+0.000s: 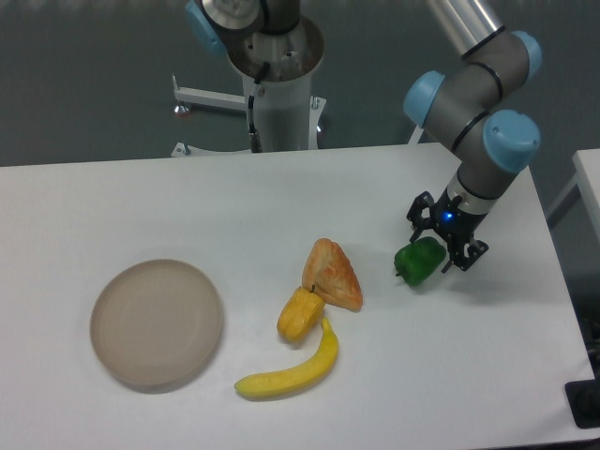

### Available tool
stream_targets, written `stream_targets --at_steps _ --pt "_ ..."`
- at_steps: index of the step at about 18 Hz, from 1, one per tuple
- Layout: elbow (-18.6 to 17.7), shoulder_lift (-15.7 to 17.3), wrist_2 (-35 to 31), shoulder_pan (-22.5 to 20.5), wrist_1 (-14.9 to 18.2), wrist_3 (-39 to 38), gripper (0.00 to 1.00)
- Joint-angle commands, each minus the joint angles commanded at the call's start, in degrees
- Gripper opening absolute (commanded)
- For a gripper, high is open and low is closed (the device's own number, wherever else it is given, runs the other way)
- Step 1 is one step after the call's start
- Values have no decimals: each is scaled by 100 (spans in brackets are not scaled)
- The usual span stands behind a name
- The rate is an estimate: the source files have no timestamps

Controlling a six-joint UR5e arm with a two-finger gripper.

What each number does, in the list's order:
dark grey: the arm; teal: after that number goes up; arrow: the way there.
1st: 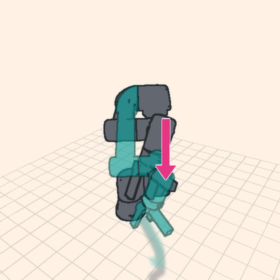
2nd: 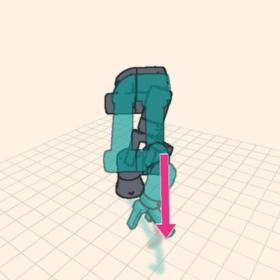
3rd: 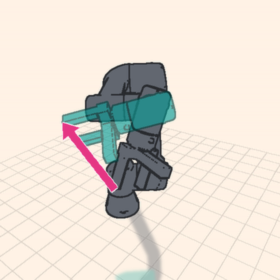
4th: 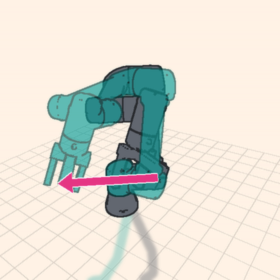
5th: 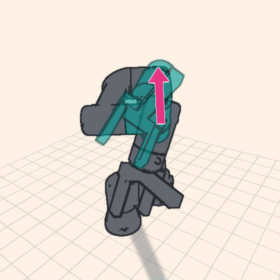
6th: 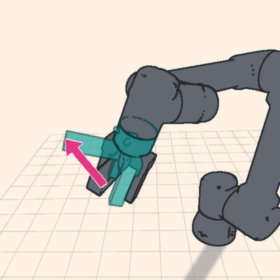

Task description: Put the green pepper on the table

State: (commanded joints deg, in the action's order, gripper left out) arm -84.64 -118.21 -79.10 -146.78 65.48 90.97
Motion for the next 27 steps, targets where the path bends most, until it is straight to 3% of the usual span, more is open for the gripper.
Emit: stream_targets --at_steps 7,15,22,27 --pt "510 0 -457 -35 97 105 100" --pt "1309 -254 -1152 17 88 105 100" --pt "1705 -439 -1187 53 132 97 100" --pt "1776 -501 -1301 123 132 -9 100"
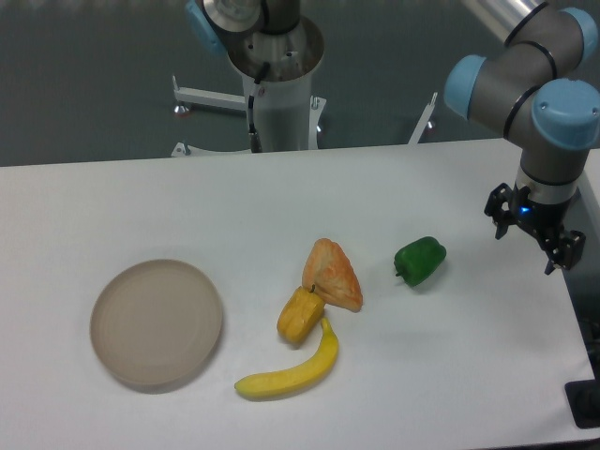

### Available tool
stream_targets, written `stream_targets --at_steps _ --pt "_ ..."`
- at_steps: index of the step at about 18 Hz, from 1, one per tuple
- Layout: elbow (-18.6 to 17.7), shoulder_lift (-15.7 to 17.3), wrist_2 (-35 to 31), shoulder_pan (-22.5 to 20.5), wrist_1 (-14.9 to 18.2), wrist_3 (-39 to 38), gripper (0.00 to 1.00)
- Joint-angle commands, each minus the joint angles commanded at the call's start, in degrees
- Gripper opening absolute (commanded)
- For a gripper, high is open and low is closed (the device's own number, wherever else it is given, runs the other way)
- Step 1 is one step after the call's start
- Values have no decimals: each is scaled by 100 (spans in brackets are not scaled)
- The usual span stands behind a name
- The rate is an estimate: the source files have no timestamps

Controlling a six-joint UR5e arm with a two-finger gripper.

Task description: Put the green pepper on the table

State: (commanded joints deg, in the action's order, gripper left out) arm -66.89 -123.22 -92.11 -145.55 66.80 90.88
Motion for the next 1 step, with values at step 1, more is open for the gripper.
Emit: stream_targets --at_steps 1 --pt "-9 0 -9 9 0 0 100"
